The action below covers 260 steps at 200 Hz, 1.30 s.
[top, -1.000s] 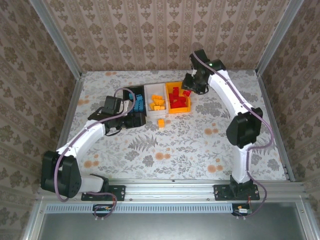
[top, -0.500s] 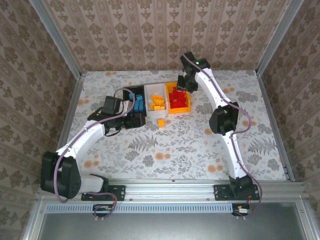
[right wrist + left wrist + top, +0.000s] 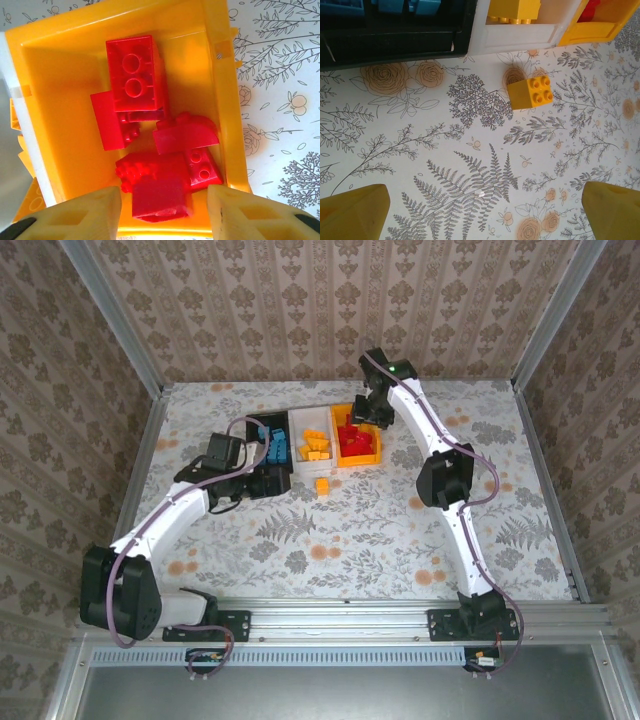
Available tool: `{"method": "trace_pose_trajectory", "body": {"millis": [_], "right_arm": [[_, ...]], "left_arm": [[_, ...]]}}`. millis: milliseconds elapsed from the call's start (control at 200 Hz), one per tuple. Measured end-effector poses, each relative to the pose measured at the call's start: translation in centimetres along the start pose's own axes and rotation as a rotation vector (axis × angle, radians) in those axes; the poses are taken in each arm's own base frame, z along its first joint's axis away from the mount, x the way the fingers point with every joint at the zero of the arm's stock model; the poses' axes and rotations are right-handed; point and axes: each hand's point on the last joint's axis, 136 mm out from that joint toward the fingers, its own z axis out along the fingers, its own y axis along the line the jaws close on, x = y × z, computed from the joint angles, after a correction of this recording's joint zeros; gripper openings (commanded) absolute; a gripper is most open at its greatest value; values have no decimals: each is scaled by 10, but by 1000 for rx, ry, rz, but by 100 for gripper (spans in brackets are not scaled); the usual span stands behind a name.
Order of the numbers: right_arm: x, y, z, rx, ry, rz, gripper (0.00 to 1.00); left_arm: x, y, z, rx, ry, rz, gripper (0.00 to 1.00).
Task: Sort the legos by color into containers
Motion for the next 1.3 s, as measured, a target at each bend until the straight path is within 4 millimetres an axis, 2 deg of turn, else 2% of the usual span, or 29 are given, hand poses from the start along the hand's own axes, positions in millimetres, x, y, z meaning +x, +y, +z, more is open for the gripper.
{"method": "trace_pose_trajectory", "body": {"millis": [385, 510, 690, 890, 1005, 1100, 1300], "right_arm": [[-1, -2, 0, 1, 0, 6, 59], [2, -5, -1, 6, 9, 12, 60], [38, -21, -11, 34, 76, 43, 61], [88, -40, -47, 13, 66, 83, 61], [114, -52, -57, -1, 62, 108, 61], [131, -60, -54, 2, 78, 120, 61], [145, -68, -42, 8, 104, 142, 61]], "left_arm": [[0, 0, 0, 1, 1, 1, 100], [4, -4, 7, -7, 27, 25, 100], [1, -35, 30, -2, 108, 127, 100], [-2, -70, 59, -29, 208, 243, 100], [-2, -73, 81, -82, 281, 252, 100], [4, -71, 98, -129, 354, 250, 100], [20, -71, 125, -205, 468, 257, 99]]}}
